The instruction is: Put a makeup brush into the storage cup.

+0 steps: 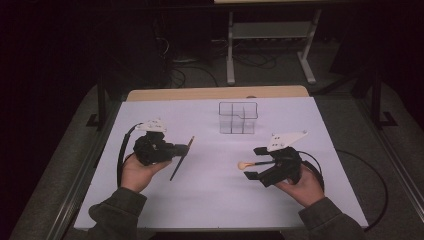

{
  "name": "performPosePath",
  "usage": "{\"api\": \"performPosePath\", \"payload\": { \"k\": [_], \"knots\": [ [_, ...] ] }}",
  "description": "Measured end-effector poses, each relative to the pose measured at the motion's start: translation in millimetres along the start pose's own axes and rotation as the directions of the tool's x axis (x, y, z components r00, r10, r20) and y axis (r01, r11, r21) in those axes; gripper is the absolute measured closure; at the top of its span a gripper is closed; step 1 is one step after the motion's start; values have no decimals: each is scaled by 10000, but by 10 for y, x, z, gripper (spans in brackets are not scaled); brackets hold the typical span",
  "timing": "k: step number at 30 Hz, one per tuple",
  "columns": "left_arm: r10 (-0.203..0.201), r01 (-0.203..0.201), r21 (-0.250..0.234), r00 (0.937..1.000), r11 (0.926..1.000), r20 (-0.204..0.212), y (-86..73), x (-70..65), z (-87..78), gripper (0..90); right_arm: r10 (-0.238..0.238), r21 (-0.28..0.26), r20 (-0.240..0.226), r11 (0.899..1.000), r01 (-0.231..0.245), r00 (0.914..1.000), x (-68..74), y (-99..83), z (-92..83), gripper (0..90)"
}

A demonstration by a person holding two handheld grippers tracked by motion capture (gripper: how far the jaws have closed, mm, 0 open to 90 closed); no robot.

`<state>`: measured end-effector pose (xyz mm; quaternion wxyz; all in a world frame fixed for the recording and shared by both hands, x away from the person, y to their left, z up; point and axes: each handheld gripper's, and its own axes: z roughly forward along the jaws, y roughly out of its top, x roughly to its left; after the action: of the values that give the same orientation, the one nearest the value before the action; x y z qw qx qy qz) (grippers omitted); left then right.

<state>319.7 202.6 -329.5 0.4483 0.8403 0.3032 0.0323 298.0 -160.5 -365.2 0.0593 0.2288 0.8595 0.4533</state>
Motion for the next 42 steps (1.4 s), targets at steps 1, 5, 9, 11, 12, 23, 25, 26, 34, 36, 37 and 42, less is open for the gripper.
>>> {"api": "performPosePath", "payload": {
  "k": [1, 5, 9, 11, 12, 23, 25, 26, 34, 36, 37, 42],
  "knots": [
    [-8, 8, -32, 10000, 10000, 60, 6, -6, 4, 845, -61, 28, -37, 10000, 62, 10000, 1, 18, 6, 140],
    [88, -88, -59, 9998, 9999, 153, 31, -31, 18, 845, -141, 49, -137, 9999, 142, 9998, 15, 80, 23, 141],
    [161, -157, -139, 9995, 9998, 272, 59, -58, 37, 845, -149, 126, -286, 9998, 153, 9995, 23, 139, 42, 141],
    [250, -245, -137, 9991, 9996, 333, 75, -75, 47, 846, -188, 132, -371, 9997, 193, 9991, 25, 164, 57, 141],
    [235, -229, -174, 9991, 9996, 351, 82, -86, 53, 845, -173, 175, -430, 9997, 180, 9989, 27, 179, 70, 141],
    [401, -380, -323, 9969, 9988, 671, 149, -170, 110, 845, -338, 375, -872, 9986, 372, 9956, 76, 307, 220, 142],
    [389, -361, -395, 9966, 9986, 728, 155, -182, 125, 845, -341, 381, -940, 9986, 379, 9950, 83, 329, 253, 146],
    [415, -384, -399, 9961, 9985, 784, 161, -189, 131, 845, -367, 376, -976, 9985, 406, 9945, 83, 337, 266, 149],
    [552, -513, -432, 9940, 9977, 949, 192, -232, 184, 845, -690, 397, -1374, 9964, 751, 9881, 142, 442, 397, 197],
    [573, -533, -434, 9935, 9976, 985, 202, -244, 197, 845, -778, 344, -1481, 9959, 838, 9859, 156, 463, 430, 210],
    [586, -544, -436, 9931, 9976, 1017, 206, -249, 204, 845, -750, 356, -1524, 9961, 813, 9855, 161, 469, 442, 215],
    [626, -576, -484, 9920, 9972, 1098, 232, -281, 239, 845, -781, 414, -1731, 9954, 865, 9818, 165, 498, 530, 243]
  ]
}}
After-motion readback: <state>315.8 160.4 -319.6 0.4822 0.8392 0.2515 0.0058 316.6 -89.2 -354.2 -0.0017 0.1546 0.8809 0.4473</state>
